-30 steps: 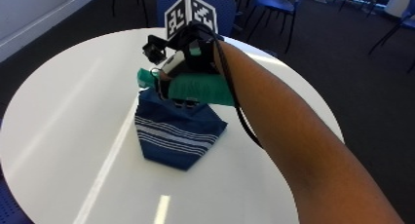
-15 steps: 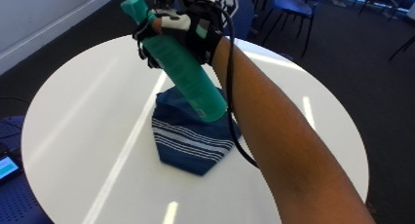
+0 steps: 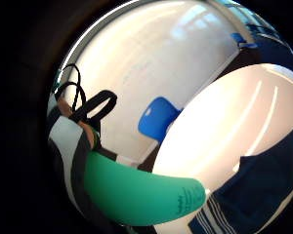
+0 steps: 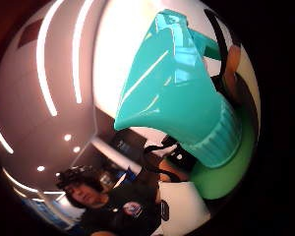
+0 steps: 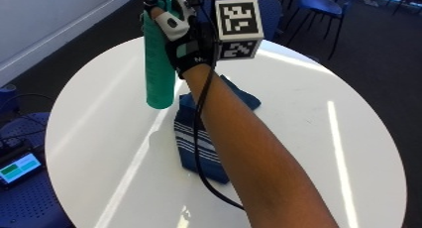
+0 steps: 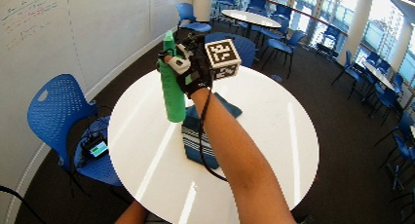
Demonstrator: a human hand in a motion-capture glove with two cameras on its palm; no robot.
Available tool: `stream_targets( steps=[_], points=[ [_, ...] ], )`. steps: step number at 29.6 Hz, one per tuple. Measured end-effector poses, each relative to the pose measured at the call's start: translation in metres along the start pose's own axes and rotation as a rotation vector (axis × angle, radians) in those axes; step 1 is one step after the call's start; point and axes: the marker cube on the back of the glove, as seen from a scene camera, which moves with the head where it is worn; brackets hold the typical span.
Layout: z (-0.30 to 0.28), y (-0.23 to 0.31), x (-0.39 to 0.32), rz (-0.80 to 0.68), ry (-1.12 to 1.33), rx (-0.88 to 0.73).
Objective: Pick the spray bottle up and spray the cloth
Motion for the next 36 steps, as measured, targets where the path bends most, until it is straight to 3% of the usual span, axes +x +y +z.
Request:
stream_targets(
  steps=[4, 11, 18, 36],
  points=[
    [-0.015, 0.001, 0.006, -0.072, 0.083, 0.2],
    [-0.035, 0.004, 0.033, -0.084, 0.214, 0.294],
    [-0.032, 0.002, 0.036, -0.043, 0.207, 0.306],
    [-0.018, -0.023, -0.009, -0.116, 0.171, 0.248]
  ],
)
